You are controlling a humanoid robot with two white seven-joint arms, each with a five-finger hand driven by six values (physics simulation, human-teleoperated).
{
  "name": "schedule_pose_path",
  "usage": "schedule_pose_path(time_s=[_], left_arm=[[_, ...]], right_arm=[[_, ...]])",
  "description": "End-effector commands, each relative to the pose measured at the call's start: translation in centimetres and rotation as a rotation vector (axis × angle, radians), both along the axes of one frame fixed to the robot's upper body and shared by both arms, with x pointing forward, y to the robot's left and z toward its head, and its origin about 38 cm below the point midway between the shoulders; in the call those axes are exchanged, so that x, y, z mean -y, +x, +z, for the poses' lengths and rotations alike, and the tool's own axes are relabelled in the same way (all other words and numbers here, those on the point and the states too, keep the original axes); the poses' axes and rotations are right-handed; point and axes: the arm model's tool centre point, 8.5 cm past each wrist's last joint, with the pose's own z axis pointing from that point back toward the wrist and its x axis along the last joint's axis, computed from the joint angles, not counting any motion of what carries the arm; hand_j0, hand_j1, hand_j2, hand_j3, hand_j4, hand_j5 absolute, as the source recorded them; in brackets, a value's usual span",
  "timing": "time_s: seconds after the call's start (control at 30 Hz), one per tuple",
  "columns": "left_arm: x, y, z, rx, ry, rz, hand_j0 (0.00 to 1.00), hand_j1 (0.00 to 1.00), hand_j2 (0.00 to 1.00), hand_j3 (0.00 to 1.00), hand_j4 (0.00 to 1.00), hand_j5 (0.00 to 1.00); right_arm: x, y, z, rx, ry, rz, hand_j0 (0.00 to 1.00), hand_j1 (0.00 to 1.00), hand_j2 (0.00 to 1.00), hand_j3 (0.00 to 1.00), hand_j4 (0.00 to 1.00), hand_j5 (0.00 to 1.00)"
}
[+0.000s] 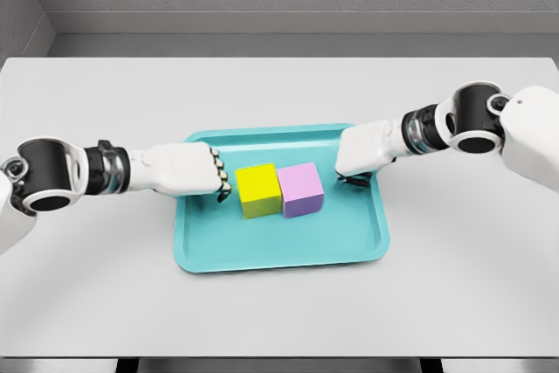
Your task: Push two cubes
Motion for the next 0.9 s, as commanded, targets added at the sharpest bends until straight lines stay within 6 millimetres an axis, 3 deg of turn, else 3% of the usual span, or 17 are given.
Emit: schedule_pose_path(time_s=[0.0, 0.17, 0.3, 0.43, 0.5, 0.57, 0.63, 0.67, 0.7, 0.73, 0.77, 0.8, 0.83, 0.87], left_arm=[[-0.4, 0.0, 0.4, -0.001, -0.007, 0.005, 0.51, 0.51, 0.51, 0.51, 0.51, 0.51], [-1.6, -0.2, 1.6, 0.007, -0.006, 0.013, 0.51, 0.51, 0.51, 0.51, 0.51, 0.51], [-3.4, -0.7, 4.2, 0.021, -0.026, 0.019, 0.51, 0.51, 0.51, 0.51, 0.51, 0.51], [-6.2, -0.6, 5.8, 0.029, -0.008, 0.066, 0.51, 0.51, 0.51, 0.51, 0.51, 0.51], [-8.5, -0.8, 6.5, 0.022, 0.019, 0.109, 0.51, 0.51, 0.51, 0.51, 0.51, 0.51], [-10.4, -1.2, 6.8, 0.018, 0.059, 0.143, 0.51, 0.51, 0.51, 0.51, 0.51, 0.51], [-10.7, -1.2, 6.9, 0.018, 0.066, 0.149, 0.51, 0.51, 0.51, 0.51, 0.51, 0.51], [-10.7, -1.2, 6.8, 0.015, 0.065, 0.149, 0.51, 0.51, 0.51, 0.51, 0.51, 0.51], [-10.9, -1.5, 5.9, -0.006, 0.072, 0.155, 0.51, 0.51, 0.51, 0.51, 0.51, 0.51], [-11.0, -1.5, 5.8, -0.007, 0.072, 0.156, 0.51, 0.51, 0.51, 0.51, 0.51, 0.51], [-11.0, -1.5, 5.8, -0.009, 0.071, 0.157, 0.53, 0.53, 0.53, 0.53, 0.53, 0.53], [-10.8, -1.2, 5.9, -0.005, 0.057, 0.158, 0.94, 0.94, 0.94, 0.94, 0.94, 0.94], [-10.9, -0.8, 5.6, -0.008, 0.036, 0.177, 1.00, 1.00, 1.00, 1.00, 1.00, 1.00], [-10.9, -0.5, 5.7, -0.004, 0.014, 0.187, 1.00, 1.00, 1.00, 1.00, 1.00, 1.00]], right_arm=[[0.9, -0.4, 0.4, 0.006, -0.003, -0.003, 0.16, 0.16, 0.16, 0.16, 0.16, 0.16], [1.1, -0.9, 0.8, 0.012, -0.007, 0.007, 0.16, 0.16, 0.16, 0.16, 0.16, 0.16], [1.2, -1.1, 1.8, 0.030, -0.005, 0.020, 0.16, 0.16, 0.16, 0.16, 0.16, 0.16], [4.6, -0.9, 3.1, 0.050, -0.023, -0.042, 0.16, 0.16, 0.16, 0.16, 0.16, 0.16], [6.8, -0.7, 4.1, 0.070, -0.033, -0.088, 0.16, 0.16, 0.16, 0.16, 0.16, 0.16], [10.0, -0.5, 6.2, 0.115, -0.031, -0.163, 0.17, 0.17, 0.17, 0.17, 0.17, 0.17], [12.2, -0.7, 6.9, 0.126, -0.042, -0.210, 0.21, 0.21, 0.21, 0.21, 0.21, 0.21], [12.9, -0.8, 7.1, 0.129, -0.046, -0.223, 0.31, 0.31, 0.31, 0.31, 0.31, 0.31], [14.0, -0.8, 8.0, 0.145, -0.039, -0.251, 0.55, 0.55, 0.55, 0.55, 0.55, 0.55], [14.4, -0.7, 8.6, 0.160, -0.028, -0.264, 0.89, 0.89, 0.89, 0.89, 0.89, 0.89], [14.9, -0.8, 8.8, 0.163, -0.031, -0.275, 1.00, 1.00, 1.00, 1.00, 1.00, 1.00], [15.0, -0.6, 9.7, 0.184, -0.014, -0.283, 1.00, 1.00, 1.00, 1.00, 1.00, 1.00], [15.4, -0.6, 10.3, 0.194, -0.004, -0.296, 1.00, 1.00, 1.00, 1.00, 1.00, 1.00], [15.6, -0.6, 10.8, 0.192, 0.023, -0.306, 1.00, 1.00, 1.00, 1.00, 1.00, 1.00]])
